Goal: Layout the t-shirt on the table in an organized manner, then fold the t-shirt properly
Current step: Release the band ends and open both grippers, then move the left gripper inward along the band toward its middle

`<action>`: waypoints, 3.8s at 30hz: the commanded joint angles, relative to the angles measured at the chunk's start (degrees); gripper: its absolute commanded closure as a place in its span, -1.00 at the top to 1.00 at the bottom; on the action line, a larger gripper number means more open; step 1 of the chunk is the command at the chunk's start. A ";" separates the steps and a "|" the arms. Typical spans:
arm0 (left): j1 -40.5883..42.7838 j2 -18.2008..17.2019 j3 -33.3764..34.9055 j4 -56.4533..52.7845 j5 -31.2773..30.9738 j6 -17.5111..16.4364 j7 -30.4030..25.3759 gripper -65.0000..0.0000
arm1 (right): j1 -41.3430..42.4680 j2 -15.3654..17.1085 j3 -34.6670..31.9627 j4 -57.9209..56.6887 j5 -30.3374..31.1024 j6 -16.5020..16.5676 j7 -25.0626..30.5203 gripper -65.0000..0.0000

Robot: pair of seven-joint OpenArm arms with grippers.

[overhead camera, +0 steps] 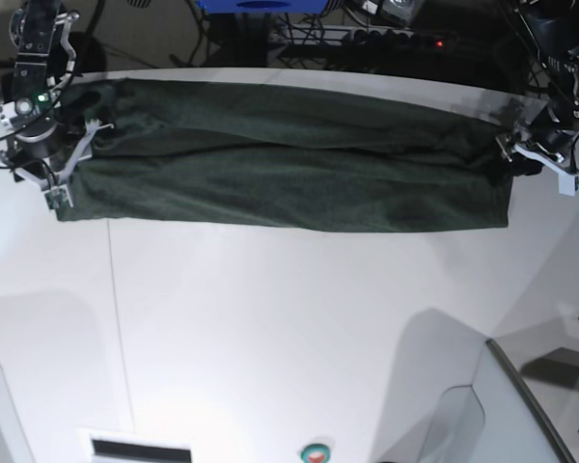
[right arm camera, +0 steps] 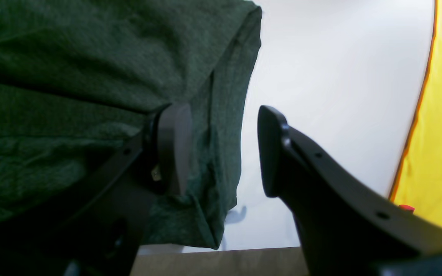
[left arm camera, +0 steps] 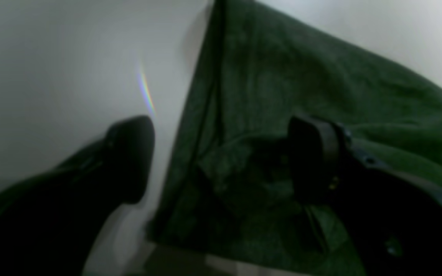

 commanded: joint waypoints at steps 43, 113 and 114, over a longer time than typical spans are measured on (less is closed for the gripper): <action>17.09 11.50 9.55 42.88 9.46 0.49 -5.64 -1.00 | 0.30 0.39 0.11 1.08 -0.02 -0.26 0.94 -0.16; 7.42 17.83 56.32 36.99 9.28 22.51 -5.64 -0.16 | 0.74 0.39 0.28 1.08 -0.02 -0.26 0.76 -0.16; 7.42 17.83 56.94 36.99 9.46 22.51 -5.64 -0.06 | 0.74 0.39 0.28 1.08 -0.02 -0.26 0.76 -0.16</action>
